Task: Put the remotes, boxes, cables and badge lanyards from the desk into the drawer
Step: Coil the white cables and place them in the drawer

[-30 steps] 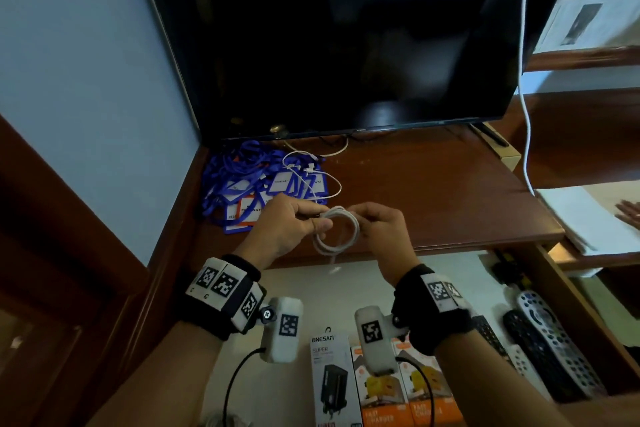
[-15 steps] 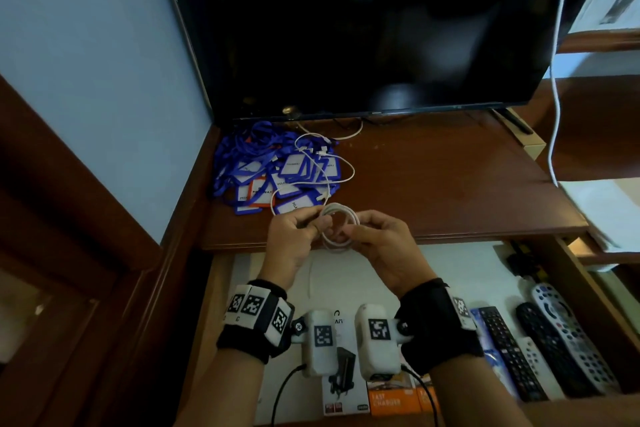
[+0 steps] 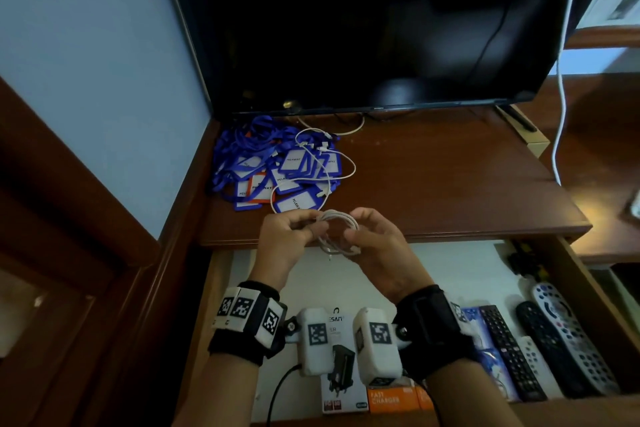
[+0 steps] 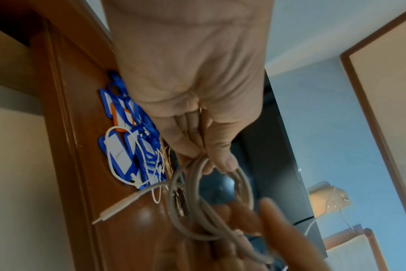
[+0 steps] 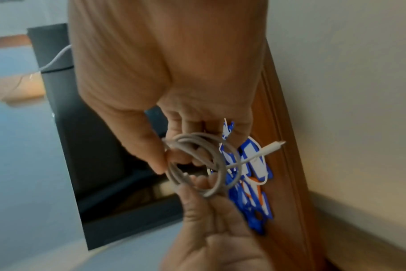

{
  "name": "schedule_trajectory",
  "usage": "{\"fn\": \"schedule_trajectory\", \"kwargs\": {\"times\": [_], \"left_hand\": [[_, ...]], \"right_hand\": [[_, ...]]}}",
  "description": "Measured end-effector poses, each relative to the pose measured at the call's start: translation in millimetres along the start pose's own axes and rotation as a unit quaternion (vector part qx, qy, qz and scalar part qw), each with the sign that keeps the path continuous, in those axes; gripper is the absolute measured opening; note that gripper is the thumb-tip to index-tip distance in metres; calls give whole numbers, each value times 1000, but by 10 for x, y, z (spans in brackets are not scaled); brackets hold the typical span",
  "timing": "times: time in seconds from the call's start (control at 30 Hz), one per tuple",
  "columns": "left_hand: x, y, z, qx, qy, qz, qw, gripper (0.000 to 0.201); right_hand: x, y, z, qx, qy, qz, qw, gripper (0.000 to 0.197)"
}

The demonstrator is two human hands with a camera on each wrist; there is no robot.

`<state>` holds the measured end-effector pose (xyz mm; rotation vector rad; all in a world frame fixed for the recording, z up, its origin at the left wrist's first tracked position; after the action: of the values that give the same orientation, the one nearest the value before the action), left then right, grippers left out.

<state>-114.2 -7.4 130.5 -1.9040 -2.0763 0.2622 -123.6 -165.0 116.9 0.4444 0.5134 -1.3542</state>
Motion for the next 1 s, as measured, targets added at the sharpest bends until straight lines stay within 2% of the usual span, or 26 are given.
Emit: {"fn": "schedule_trajectory", "kwargs": {"times": [0.13, 0.23, 0.3, 0.43, 0.6, 0.73, 0.9, 1.0], "left_hand": [[13, -1, -12, -9, 4, -33, 999, 21], [32, -8, -17, -21, 8, -45, 999, 23], [73, 5, -23, -21, 14, -61, 998, 24], [192, 51, -21, -23, 17, -89, 996, 25], [204, 53, -20, -30, 57, -127, 990, 29], [204, 17, -45, -42, 92, -137, 985, 29], [242, -3, -18, -54, 139, -132, 980, 28], [220, -20, -6, -71, 160, -139, 975, 27]], "right_hand": [[89, 38, -89, 41, -128, -98, 986, 20], [165, 39, -100, 23, -231, -137, 963, 22], [190, 26, -100, -1, -243, -117, 963, 21], [193, 15, -62, -39, -143, -52, 988, 15], [93, -5, -4, -35, -133, -36, 990, 27], [91, -17, 36, -32, -194, -44, 980, 26], [118, -79, 103, -20, -286, -23, 958, 24], [117, -111, 108, -20, -304, -33, 952, 23]]}}
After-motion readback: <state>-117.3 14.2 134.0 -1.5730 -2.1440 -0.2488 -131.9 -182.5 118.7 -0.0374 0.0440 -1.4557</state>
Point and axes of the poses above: each hand's wrist, its own y-axis towards the middle knuckle, its own x-axis out of the back of the hand, z = x × y, the point moved 2 cm from there along y, towards the middle knuckle, and after that the axes turned 12 degrees about x, right-handed, at the moved point
